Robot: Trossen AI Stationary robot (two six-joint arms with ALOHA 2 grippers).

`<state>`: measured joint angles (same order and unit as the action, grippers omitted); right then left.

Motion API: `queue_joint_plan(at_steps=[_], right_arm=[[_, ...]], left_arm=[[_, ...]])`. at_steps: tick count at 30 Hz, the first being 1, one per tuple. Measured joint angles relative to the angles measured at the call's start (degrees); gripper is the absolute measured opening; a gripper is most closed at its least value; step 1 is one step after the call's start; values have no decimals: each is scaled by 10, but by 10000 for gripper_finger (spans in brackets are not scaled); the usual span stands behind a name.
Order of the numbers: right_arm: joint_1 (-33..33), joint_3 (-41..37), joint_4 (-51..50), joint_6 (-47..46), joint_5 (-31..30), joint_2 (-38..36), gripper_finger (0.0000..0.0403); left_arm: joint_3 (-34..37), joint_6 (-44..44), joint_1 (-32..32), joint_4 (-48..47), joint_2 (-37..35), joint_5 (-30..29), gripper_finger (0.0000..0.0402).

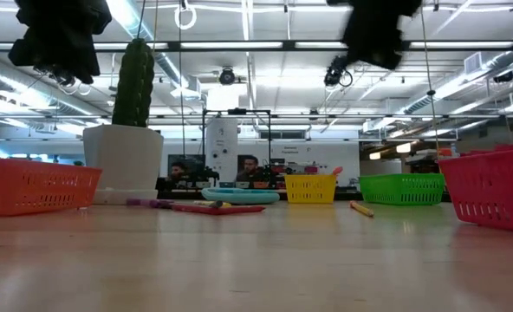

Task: Sort crayons/erasers/pens/pencils in bins
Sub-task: Put the right red crayon into the red bin

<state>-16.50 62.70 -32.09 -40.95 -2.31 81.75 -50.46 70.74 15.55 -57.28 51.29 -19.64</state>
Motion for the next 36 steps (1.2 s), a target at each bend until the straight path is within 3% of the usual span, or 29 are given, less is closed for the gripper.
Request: queue_joint_plan(at_steps=[9, 14, 27, 36], right_arm=[[52, 228, -33, 180, 1, 159, 140], [84, 307, -48, 253, 22, 238, 140], [145, 334, -30, 351, 59, 354, 140], [149, 334, -74, 464, 84, 392, 140]], left_arm=[[0, 7, 0, -3, 5, 4, 94], [0, -7, 0, -6, 5, 7, 97], [0, -85, 2, -1, 5, 94, 96], [0, -113, 2, 0, 4, 112, 98]])
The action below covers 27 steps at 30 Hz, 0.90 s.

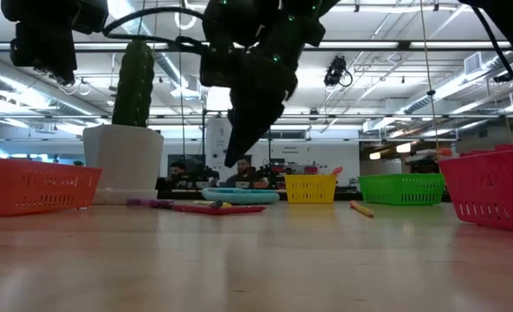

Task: Sort crayons/erasers/pens/pencils in bins
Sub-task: Put the right red crayon into the red bin

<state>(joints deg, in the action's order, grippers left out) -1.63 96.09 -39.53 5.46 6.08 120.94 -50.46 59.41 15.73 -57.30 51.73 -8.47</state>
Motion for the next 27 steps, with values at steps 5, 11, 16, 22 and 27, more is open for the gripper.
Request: queue_joint_plan(at_steps=[5, 11, 16, 22, 27], right_arm=[[1, 0, -23, 71, -17, 7, 140], [11, -8, -18, 136, -22, 13, 140], [25, -29, -21, 141, -27, 13, 140], [30, -38, -10, 152, -26, 13, 140], [31, -38, 22, 156, -15, 13, 140]], left_arm=[[0, -6, 0, 8, 0, -1, 92], [0, -6, 0, 17, 0, -2, 87], [0, -5, 0, 17, 0, -3, 91], [0, -5, 0, 17, 0, -3, 85], [0, -2, 0, 17, 0, -3, 83]])
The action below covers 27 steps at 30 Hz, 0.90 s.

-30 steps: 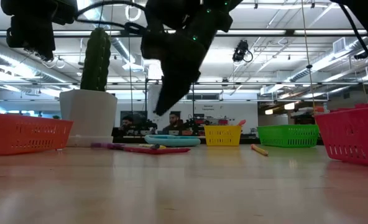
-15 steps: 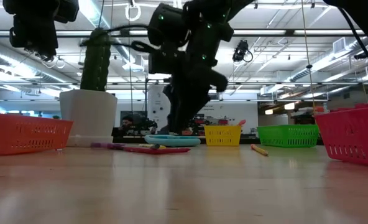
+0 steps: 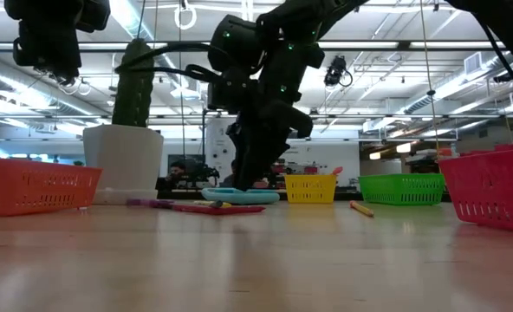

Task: Sort crayons/erasers/pens/pencils in bins
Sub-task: Put the right red crayon into the red bin

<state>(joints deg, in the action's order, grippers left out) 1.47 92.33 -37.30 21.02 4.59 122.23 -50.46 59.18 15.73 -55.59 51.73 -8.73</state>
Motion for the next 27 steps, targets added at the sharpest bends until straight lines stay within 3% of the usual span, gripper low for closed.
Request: queue_joint_plan(at_steps=[18, 27], right_arm=[[18, -20, 20, 40, 64, -1, 140], [11, -53, 27, 43, 56, -2, 140]], left_arm=[[0, 2, 0, 0, 0, 0, 81], [0, 2, 0, 0, 0, 0, 82]])
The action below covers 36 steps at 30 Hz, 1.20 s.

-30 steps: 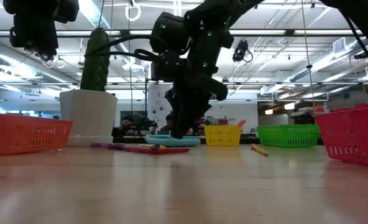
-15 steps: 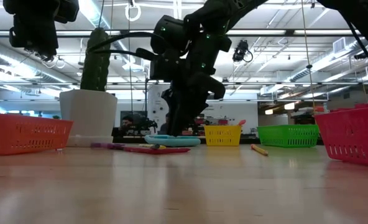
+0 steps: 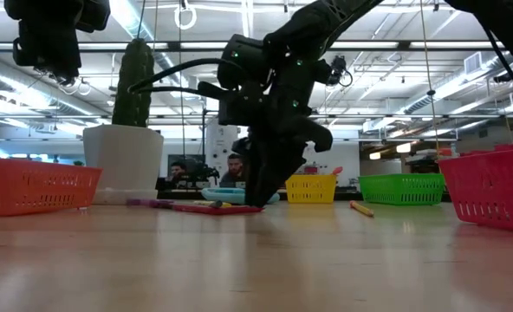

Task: Sort crayons/erasers/pens/pencils in bins
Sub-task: Put the right red crayon into the red bin

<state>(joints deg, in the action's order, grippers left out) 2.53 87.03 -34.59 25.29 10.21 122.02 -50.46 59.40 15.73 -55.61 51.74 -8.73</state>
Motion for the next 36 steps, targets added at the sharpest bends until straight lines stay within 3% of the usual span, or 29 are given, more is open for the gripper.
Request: queue_joint_plan(at_steps=[24, 36], right_arm=[[2, -16, 22, 7, -8, 1, 118], [-14, -31, 30, -58, -25, -2, 108]], left_arm=[[0, 0, 0, 0, 0, 0, 77], [0, 1, 0, 0, 0, 0, 74]])
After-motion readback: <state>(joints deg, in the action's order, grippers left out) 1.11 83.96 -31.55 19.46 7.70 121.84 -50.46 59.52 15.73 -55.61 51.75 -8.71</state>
